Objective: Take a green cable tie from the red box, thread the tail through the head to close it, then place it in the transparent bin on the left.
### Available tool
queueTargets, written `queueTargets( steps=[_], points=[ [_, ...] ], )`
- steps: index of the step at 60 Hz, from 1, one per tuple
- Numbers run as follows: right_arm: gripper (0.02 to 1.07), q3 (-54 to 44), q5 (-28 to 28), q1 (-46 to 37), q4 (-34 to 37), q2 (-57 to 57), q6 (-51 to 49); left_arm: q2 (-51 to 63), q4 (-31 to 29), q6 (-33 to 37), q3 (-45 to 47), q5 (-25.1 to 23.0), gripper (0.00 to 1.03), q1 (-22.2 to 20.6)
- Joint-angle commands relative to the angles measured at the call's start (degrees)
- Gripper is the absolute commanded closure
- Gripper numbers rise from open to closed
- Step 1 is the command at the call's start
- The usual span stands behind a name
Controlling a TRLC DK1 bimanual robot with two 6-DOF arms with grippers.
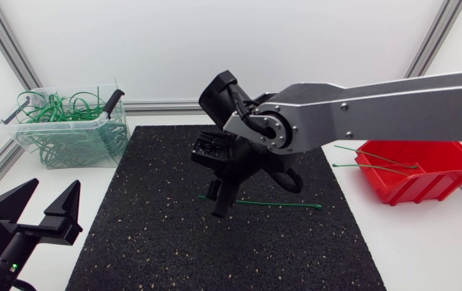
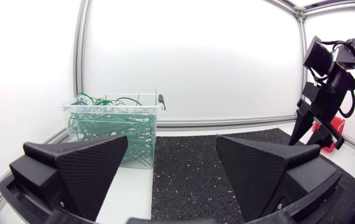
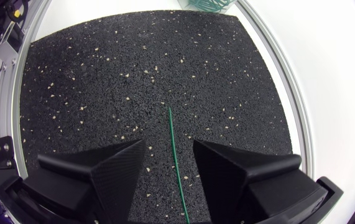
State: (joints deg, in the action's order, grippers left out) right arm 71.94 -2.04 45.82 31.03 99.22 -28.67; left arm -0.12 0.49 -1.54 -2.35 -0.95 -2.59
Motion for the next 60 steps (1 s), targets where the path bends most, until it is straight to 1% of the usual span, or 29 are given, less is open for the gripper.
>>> queueTargets(
  steps=[1, 11, 17, 24, 31, 36, 43, 52, 60],
  points=[
    [0.32, -1.3, -1.0, 0.1, -0.6, -2.1, 0.8, 0.3, -1.6, -0.8, 2.2, 0.3, 0.04, -0.5],
    [0.32, -6.4, -1.5, -2.6, -1.1, -8.1, -1.2, 0.3, -1.6, -0.8, 2.2, 0.3, 0.04, -0.7],
    [0.32, -10.4, -1.7, -6.1, -1.0, -11.6, -3.9, 0.3, -1.6, -0.8, 2.2, 0.3, 0.04, -0.7],
    [0.32, -14.5, -4.6, -11.4, -0.2, -15.6, -8.2, 0.3, -1.7, -0.7, 2.2, 0.3, 0.04, -1.0],
    [0.32, -17.4, -8.2, -18.4, 3.0, -19.2, -13.8, 0.6, -1.8, -0.6, 2.2, 0.5, 0.04, -1.8],
    [0.32, -18.9, -8.9, -21.4, 3.8, -20.6, -16.9, 0.6, -2.0, -0.4, 2.2, 1.0, 0.04, -2.2],
    [0.33, -20.3, -10.4, -25.8, 4.3, -20.3, -20.7, 0.3, -2.0, -0.4, 2.1, 1.0, 0.04, -2.5],
    [0.33, -21.0, -11.5, -30.0, 4.8, -17.3, -25.2, 0.4, -2.0, 0.0, 2.2, 1.0, 0.04, -2.6],
    [0.34, -21.0, -12.1, -32.8, 4.9, -13.9, -28.5, 1.3, -2.1, 2.4, 2.1, 1.0, 0.04, -3.7]
  ],
)
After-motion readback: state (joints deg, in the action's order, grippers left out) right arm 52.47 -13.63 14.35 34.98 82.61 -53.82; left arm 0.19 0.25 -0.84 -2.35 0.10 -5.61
